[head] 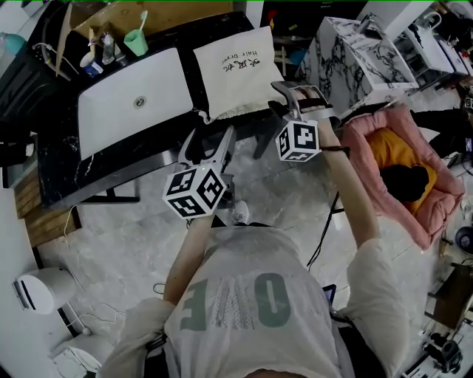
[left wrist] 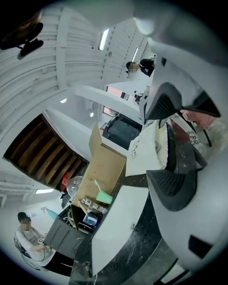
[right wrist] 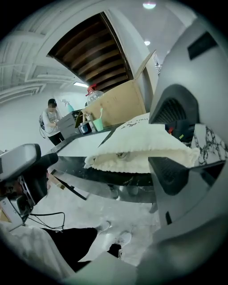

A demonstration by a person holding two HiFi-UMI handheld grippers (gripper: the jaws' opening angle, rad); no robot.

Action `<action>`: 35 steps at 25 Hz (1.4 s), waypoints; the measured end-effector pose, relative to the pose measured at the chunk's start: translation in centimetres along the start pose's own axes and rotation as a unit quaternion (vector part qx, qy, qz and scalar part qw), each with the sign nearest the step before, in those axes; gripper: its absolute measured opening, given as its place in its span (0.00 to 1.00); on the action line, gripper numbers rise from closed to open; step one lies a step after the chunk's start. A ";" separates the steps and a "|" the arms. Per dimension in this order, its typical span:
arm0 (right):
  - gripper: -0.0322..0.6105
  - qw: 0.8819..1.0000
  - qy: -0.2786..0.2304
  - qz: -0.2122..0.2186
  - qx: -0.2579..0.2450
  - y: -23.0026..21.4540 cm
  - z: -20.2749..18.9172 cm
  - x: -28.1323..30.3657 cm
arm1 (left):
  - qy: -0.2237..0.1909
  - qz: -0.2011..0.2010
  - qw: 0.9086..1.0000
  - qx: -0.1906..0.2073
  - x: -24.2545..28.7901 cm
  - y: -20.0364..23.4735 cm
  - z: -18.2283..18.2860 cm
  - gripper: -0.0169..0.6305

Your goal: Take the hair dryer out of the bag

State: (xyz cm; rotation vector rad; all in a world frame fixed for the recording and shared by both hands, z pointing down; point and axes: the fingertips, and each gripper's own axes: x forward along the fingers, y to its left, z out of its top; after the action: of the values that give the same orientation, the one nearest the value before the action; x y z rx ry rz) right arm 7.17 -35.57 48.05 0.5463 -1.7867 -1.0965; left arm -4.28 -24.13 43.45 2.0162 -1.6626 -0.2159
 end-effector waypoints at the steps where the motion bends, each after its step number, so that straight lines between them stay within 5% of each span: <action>1: 0.38 1.000 0.001 -0.003 0.000 0.0 0.0 0.2 | 0.000 0.001 1.000 0.000 -0.1 0.1 -0.1 0.53; 12: 0.13 0.999 -0.004 -0.031 0.033 -1.7 1.1 -0.5 | -0.012 0.006 1.000 0.002 -0.4 1.0 0.6 0.53; 21: 0.11 0.994 -0.019 -0.029 0.104 -7.4 3.1 -1.6 | -0.031 -0.016 0.997 0.074 0.1 -1.5 3.5 0.53; 28: 0.11 0.992 -0.005 -0.009 0.123 -8.6 6.5 -2.2 | -0.037 0.004 0.993 0.108 -0.5 -0.6 4.9 0.53; 35: 0.11 0.988 -0.029 -0.001 0.153 -9.4 9.2 -2.7 | 0.017 -0.007 0.976 0.217 0.9 -0.4 4.0 0.52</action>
State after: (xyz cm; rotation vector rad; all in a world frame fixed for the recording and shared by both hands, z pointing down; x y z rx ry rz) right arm -0.55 -34.19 37.20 0.7040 -2.0214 -0.8510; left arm -5.46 -26.10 40.04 2.3273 -1.7901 0.1964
